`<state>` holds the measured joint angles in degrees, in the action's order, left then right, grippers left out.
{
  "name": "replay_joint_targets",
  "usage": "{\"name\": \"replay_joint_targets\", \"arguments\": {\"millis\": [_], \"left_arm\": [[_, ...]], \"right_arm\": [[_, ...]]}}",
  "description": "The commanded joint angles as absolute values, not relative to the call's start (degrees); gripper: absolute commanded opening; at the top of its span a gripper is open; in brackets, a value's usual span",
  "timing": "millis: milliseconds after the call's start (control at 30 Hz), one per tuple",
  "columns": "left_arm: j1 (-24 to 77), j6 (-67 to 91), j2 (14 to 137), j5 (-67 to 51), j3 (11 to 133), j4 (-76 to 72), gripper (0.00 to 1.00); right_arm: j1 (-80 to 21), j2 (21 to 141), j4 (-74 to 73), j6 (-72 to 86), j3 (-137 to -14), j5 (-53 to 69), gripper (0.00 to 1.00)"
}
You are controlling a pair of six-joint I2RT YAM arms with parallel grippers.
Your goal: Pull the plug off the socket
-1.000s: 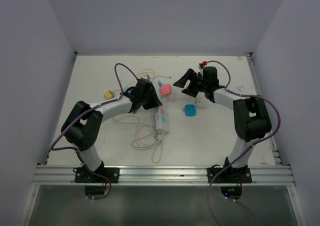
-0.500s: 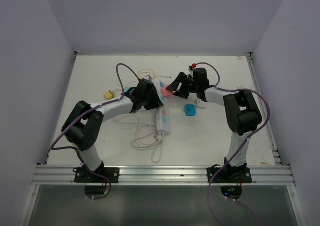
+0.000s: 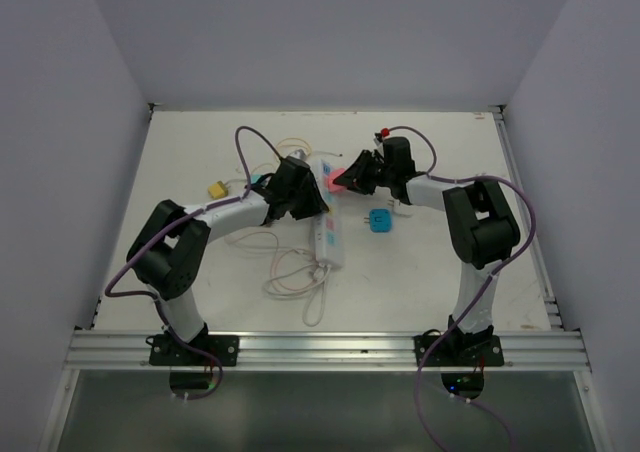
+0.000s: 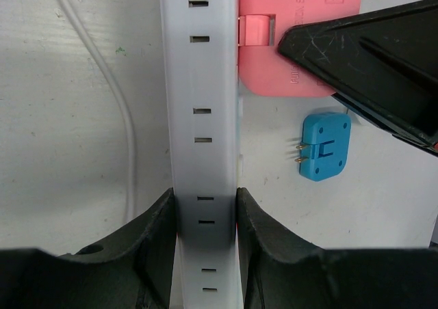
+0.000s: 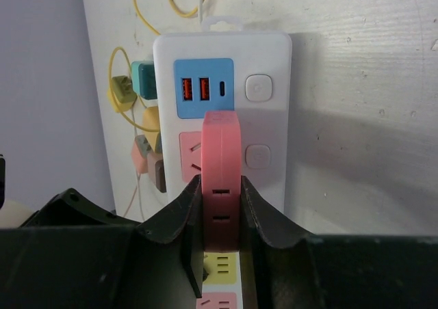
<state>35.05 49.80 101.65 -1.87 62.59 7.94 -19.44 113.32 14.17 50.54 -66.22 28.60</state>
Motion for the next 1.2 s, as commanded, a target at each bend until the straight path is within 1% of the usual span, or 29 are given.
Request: {"name": "replay_joint_targets", "arguments": {"millis": [0,33,233,600,867,967,1067,1167], "left_arm": [[35.7,46.9,105.4,2.2,61.4,15.6,0.0],[35.7,46.9,105.5,3.1,61.5,16.0,0.0],[35.5,47.0,106.3,7.0,62.5,20.5,0.0],[33.0,47.0,106.0,6.1,59.9,21.0,0.0],[32.5,48.4,105.2,7.4,59.4,21.4,0.0],[32.5,48.4,105.2,6.8,59.5,21.1,0.0],[32.5,48.3,104.6,6.2,59.4,20.7,0.0],[32.4,48.3,103.8,5.9,59.3,20.2,0.0]], "right_arm": [[-19.7,112.4,15.7,50.5,-67.1,30.2,0.04],[-19.7,112.2,15.7,50.5,-66.7,30.5,0.0],[-18.7,110.4,15.8,50.5,-66.0,31.8,0.0],[-14.5,105.5,17.1,50.4,-65.4,36.8,0.0],[-9.9,98.3,19.9,50.6,-59.7,38.9,0.0],[-7.5,93.7,19.4,49.8,-57.1,37.4,0.0],[-1.7,90.9,16.5,49.0,-54.0,33.1,0.0],[4.7,89.9,12.9,47.7,-52.4,31.6,0.0]]}}
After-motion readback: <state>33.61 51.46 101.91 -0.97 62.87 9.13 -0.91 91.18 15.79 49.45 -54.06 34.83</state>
